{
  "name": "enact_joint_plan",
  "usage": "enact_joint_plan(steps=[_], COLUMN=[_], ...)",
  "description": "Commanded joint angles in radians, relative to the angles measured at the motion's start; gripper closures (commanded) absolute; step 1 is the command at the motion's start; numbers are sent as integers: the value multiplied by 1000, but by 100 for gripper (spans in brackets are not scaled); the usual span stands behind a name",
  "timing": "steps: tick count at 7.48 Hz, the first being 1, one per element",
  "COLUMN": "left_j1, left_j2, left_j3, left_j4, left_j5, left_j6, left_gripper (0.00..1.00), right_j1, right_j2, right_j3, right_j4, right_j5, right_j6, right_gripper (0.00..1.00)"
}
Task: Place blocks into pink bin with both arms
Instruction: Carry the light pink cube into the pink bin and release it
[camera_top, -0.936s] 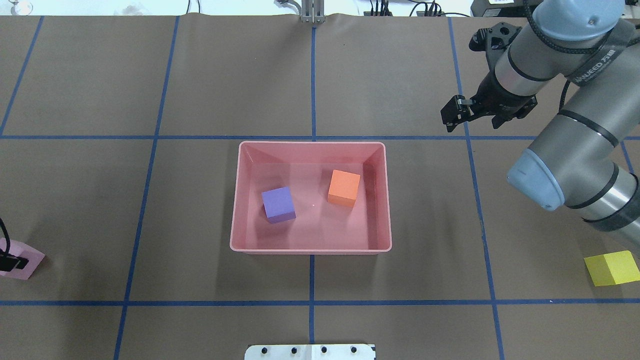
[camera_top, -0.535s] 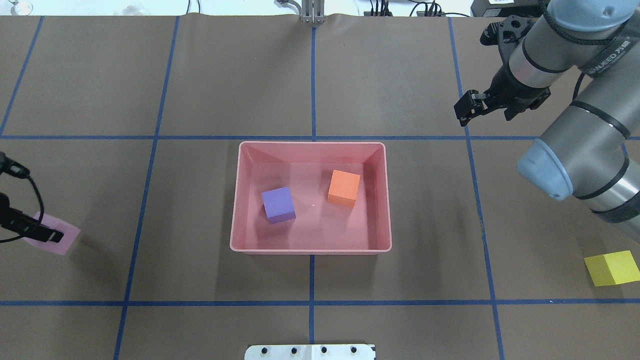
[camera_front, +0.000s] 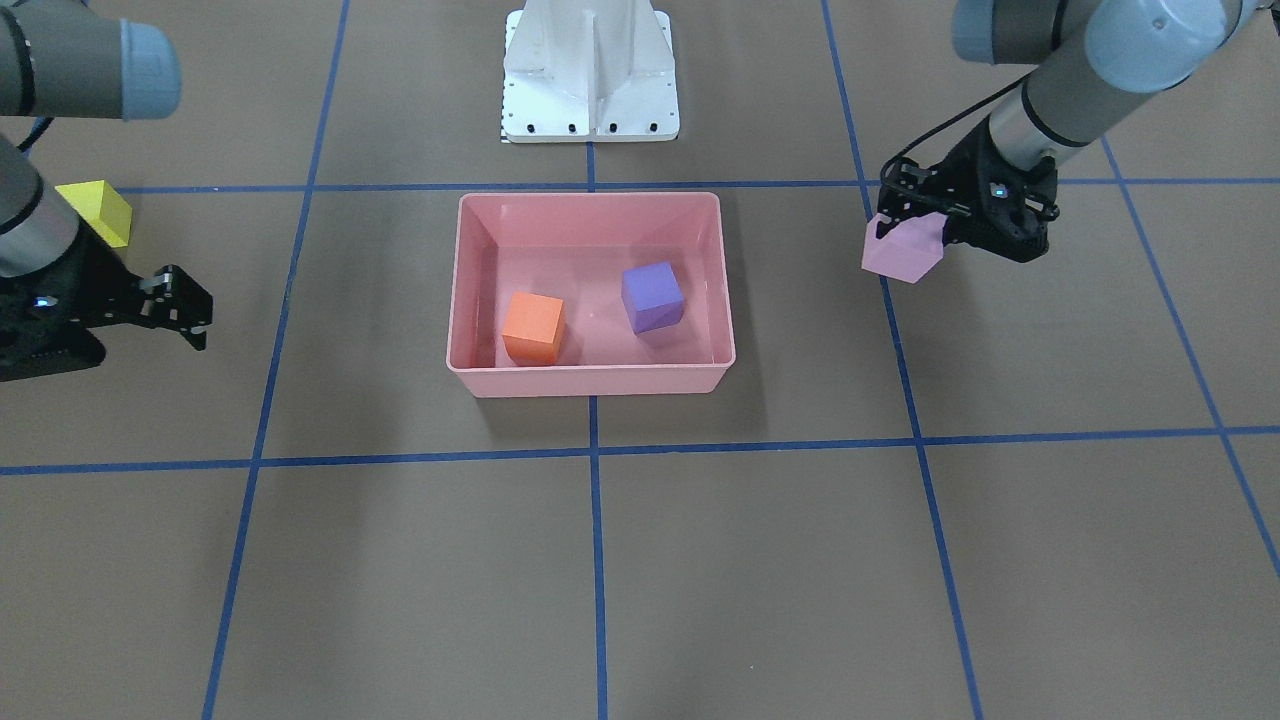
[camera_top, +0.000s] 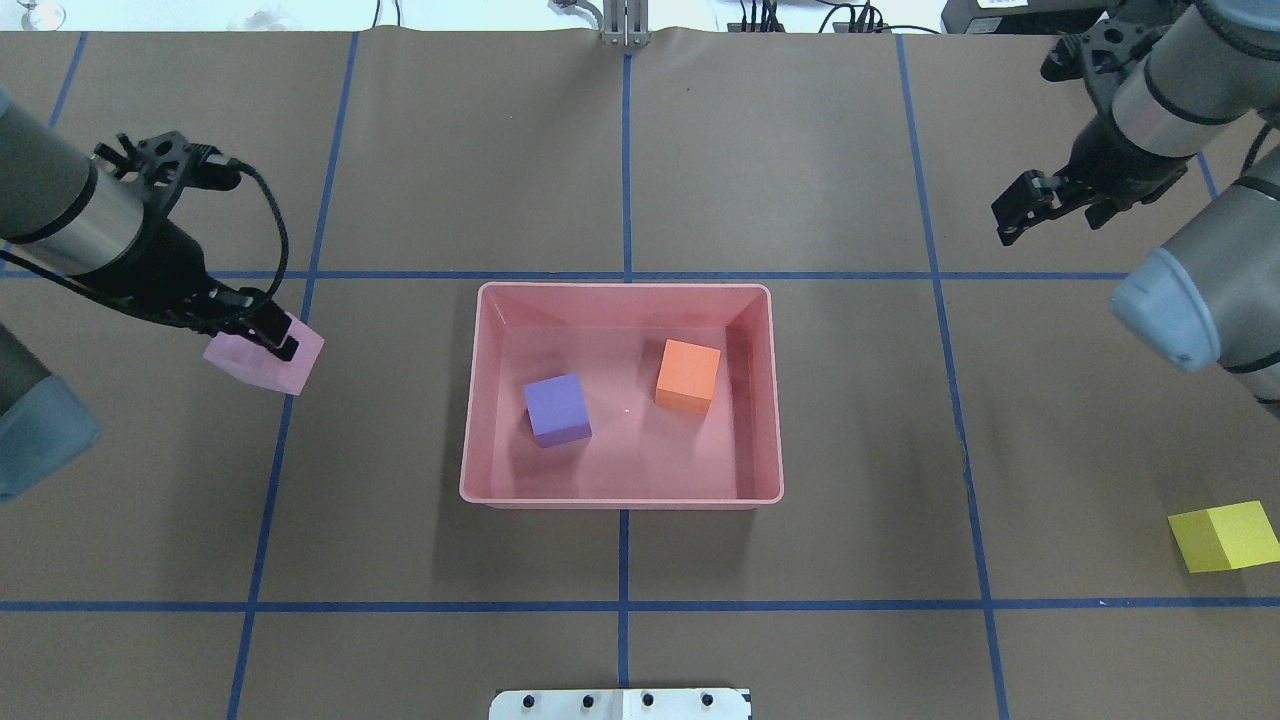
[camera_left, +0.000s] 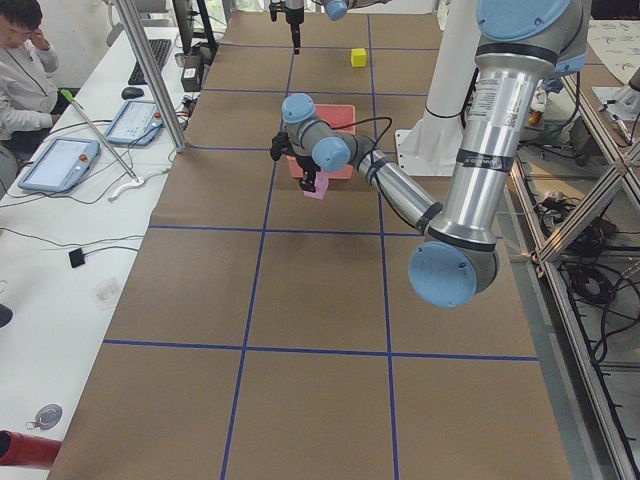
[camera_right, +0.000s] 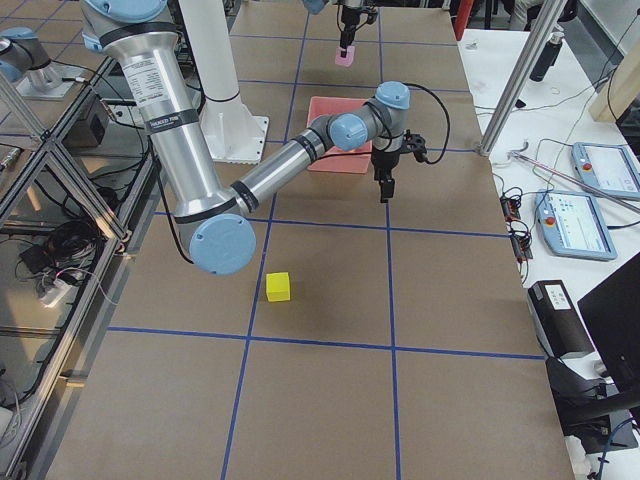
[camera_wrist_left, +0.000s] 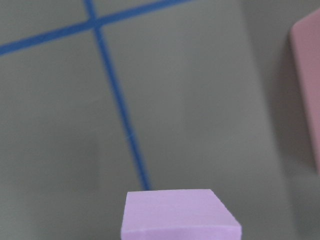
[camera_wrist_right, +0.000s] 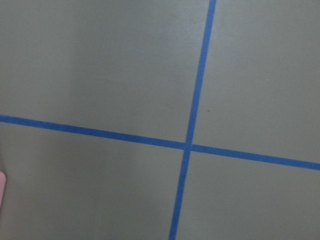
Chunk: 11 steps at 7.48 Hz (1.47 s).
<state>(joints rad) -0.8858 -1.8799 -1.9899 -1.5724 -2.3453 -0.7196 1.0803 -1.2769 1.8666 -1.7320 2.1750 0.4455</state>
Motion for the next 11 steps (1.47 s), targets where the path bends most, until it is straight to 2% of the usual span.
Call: enact_joint_plan(steps=[1, 2, 4, 5, 6, 7, 8, 9, 10, 11], left_j1=[109, 172, 293, 327, 359, 369, 360, 334, 283, 204], left_j2=[-204, -307, -424, -458, -497, -499, -493, -437, -339, -211], left_j3=[55, 104, 186, 218, 245, 244, 217, 142, 63, -4], left_j4=[41, 41, 40, 37, 35, 35, 41, 54, 67, 96], left_j5=[14, 71, 193, 216, 278, 296, 296, 285, 241, 186], left_j6=[-226, -318, -427, -460, -497, -514, -509, -497, -397, -203], left_gripper=[48, 45, 41, 26, 0, 0, 0, 0, 0, 0], right_j1=[117, 148, 165, 165, 164, 164, 164, 162, 159, 149], right_j2=[-137, -195, -351, -428, -479, -502, -524, -557, -602, -616], right_j3=[5, 9, 16, 11, 9, 17, 17, 20, 19, 19], right_j4=[2, 3, 160, 246, 306, 321, 340, 376, 449, 468], right_j5=[31, 32, 32, 32, 32, 49, 75, 91, 101, 117], right_j6=[-228, -302, -337, -334, -330, -332, -338, -340, -332, -312], right_gripper=[0, 0, 0, 0, 0, 0, 0, 0, 0, 0])
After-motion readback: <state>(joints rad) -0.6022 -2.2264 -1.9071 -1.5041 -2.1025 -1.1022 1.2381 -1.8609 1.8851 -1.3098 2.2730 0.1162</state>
